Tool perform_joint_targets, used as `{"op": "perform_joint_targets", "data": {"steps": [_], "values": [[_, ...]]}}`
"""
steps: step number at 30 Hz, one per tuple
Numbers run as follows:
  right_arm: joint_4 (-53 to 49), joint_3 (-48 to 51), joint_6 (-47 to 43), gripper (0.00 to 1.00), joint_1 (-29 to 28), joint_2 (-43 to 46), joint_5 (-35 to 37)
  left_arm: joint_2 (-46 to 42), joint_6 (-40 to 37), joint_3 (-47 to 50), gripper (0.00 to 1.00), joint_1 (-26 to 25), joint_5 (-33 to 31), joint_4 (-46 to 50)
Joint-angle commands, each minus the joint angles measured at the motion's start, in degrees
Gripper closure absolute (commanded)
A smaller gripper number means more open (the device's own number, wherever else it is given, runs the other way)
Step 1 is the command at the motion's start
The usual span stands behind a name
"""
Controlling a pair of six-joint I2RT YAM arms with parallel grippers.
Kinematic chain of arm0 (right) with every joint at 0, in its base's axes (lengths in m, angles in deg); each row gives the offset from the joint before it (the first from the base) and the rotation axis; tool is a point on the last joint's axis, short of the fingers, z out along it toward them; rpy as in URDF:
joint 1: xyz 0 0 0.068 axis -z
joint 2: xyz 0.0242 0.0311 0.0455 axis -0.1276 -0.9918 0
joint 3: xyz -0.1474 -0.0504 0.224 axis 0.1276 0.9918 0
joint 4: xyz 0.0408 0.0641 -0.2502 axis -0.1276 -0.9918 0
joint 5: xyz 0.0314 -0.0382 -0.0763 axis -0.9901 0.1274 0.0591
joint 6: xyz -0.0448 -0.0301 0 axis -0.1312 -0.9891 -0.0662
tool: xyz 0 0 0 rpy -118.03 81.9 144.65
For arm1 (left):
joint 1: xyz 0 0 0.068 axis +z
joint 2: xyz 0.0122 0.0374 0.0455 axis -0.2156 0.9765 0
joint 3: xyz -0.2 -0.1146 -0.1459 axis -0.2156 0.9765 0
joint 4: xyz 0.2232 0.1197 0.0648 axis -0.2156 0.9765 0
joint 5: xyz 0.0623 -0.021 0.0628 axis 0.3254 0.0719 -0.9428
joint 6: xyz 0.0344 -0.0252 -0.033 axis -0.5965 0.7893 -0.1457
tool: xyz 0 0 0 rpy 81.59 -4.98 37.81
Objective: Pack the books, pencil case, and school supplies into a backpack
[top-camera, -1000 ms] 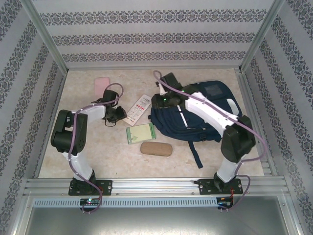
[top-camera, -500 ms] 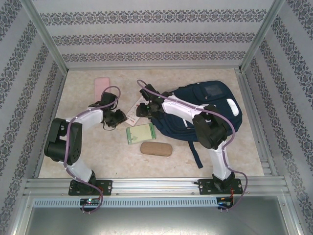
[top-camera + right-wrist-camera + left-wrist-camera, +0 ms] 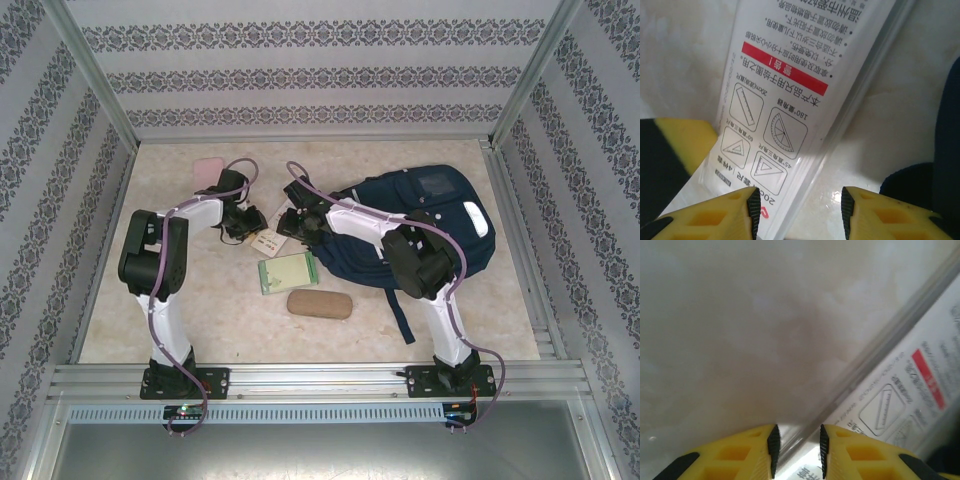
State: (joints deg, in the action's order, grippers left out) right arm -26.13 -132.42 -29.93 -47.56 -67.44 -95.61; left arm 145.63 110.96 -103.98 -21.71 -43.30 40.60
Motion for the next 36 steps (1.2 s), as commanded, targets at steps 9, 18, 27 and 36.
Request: {"op": "perform_joint_targets", "data": {"steps": [9, 18, 27, 36], "values": [[1.8, -2.2, 8.4, 0.53, 1.7, -6.2, 0.0, 1.1, 1.0, 4.7, 0.7, 0.2, 1.8, -0.8], [16.6, 1.4, 11.4, 0.57, 2.7, -7.4, -6.7, 1.2, 1.7, 5.3, 0.71, 0.1, 3.3, -1.5], [26.3, 4.3, 9.5, 0.89, 3.2, -4.8, -9.5, 0.9, 1.2, 4.3, 0.7, 0.2, 3.4, -0.5], [23.6, 5.3, 3.1, 1.0, 4.6, 1.9, -10.3, -5.9, 2.8, 1.3, 0.58, 1.3, 5.1, 2.4]]}}
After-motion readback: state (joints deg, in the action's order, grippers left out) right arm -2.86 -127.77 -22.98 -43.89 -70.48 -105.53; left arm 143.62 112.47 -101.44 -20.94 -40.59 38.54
